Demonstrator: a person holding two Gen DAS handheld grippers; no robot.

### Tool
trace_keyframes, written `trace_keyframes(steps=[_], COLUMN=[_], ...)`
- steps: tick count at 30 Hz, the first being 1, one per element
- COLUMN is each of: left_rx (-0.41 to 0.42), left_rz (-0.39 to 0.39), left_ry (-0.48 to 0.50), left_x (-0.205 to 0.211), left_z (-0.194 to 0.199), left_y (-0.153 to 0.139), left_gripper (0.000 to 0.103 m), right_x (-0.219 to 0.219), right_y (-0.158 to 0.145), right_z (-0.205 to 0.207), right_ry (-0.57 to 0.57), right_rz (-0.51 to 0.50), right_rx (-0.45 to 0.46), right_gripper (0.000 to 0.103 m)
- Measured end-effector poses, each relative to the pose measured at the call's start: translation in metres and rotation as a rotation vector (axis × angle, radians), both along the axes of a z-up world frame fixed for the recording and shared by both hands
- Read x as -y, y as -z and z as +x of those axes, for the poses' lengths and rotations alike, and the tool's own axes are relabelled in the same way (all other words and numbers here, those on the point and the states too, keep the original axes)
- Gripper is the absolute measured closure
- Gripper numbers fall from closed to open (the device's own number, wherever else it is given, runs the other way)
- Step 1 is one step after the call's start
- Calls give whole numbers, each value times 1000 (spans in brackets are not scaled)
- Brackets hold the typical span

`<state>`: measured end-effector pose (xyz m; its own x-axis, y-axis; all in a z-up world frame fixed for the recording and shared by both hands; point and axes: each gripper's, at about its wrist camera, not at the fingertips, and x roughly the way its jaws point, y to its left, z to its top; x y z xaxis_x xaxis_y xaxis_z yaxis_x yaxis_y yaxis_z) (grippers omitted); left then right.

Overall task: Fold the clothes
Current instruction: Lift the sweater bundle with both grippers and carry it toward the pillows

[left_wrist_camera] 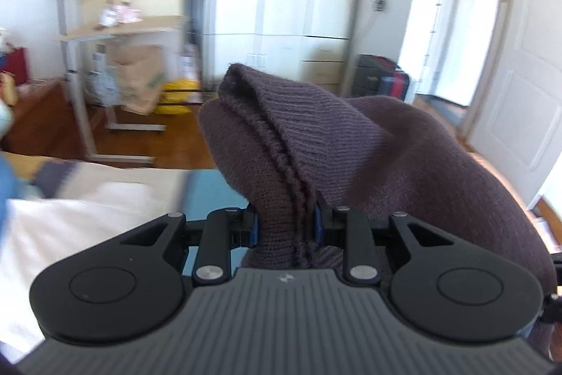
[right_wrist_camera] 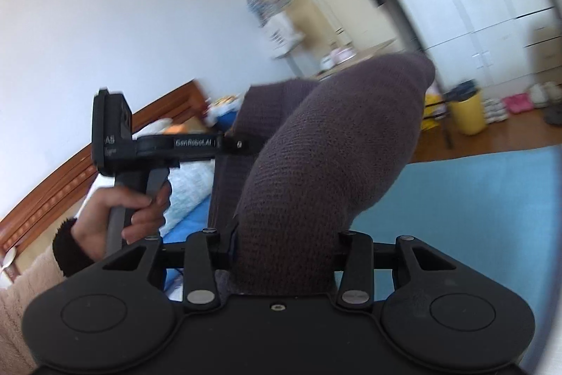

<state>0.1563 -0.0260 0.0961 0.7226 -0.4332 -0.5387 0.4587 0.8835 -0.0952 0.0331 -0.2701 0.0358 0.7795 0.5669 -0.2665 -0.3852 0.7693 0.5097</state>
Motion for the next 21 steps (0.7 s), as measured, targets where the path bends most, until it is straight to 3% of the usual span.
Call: trace_keyframes(steps=[7,11,14,21], left_rx=[14,-5,-30,-19], left_rz=[128,138,86,107], left_ry=[-156,-229,-276,-303], left_x=[-137,-210,-263,-298], left_z=[45,86,106,152], left_y=[-19,-23,-27,-5], left_gripper=[77,77,77,77], right_x=[-123,-180,-211,-256], right_y=[4,11,21,49], right_z=[91,145,172,198], right_ry=[-161,-211,-227,-184], right_rz=[67,102,115,162], right_rx=[-33,-45,-40,-56], right_gripper=[57,57,57,57])
